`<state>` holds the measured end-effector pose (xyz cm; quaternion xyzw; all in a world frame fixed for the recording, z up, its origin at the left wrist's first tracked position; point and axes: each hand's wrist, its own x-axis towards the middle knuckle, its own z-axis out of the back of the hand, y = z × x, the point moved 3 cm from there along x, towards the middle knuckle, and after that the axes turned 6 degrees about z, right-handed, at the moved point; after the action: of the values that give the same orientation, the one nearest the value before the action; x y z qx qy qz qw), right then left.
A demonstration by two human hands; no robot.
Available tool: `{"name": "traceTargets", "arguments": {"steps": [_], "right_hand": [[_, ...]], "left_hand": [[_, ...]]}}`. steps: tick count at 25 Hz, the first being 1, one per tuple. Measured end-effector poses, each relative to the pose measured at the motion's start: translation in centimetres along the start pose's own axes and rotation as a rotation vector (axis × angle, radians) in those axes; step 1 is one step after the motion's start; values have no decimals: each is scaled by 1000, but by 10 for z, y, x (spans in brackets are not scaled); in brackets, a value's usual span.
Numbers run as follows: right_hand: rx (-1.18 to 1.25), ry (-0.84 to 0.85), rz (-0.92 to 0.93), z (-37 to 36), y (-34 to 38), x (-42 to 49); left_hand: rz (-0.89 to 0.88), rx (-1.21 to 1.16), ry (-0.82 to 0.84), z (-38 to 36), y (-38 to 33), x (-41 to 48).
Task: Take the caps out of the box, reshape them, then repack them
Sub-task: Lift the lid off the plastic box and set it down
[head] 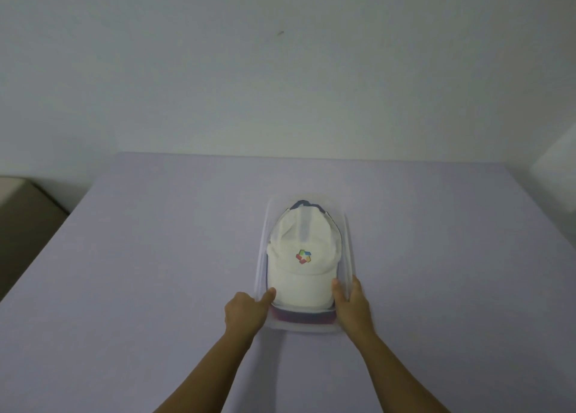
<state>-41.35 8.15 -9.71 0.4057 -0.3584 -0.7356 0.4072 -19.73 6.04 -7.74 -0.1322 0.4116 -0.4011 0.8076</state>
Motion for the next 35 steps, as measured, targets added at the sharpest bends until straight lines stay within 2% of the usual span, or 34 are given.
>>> {"name": "traceTargets", "arguments": {"steps": [15, 22, 25, 27, 29, 31, 35], "right_hand": [[2, -38, -32, 1, 10, -4], [75, 14, -52, 7, 12, -8], [211, 41, -104, 12, 12, -5], [413, 94, -192, 9, 1, 1], [525, 72, -213, 10, -10, 5], [488, 53, -173, 8, -7, -1], [132, 64, -36, 3, 6, -12]], "left_hand": [[-22, -72, 4, 6, -7, -14], [-13, 14, 3, 9, -9, -15], [-51, -217, -8, 9, -10, -25], [-43, -582, 112, 6, -15, -34], [-22, -912, 257, 3, -24, -43], [-11, -1059, 277, 12, -31, -41], [-73, -1318, 207, 56, -40, -9]]}}
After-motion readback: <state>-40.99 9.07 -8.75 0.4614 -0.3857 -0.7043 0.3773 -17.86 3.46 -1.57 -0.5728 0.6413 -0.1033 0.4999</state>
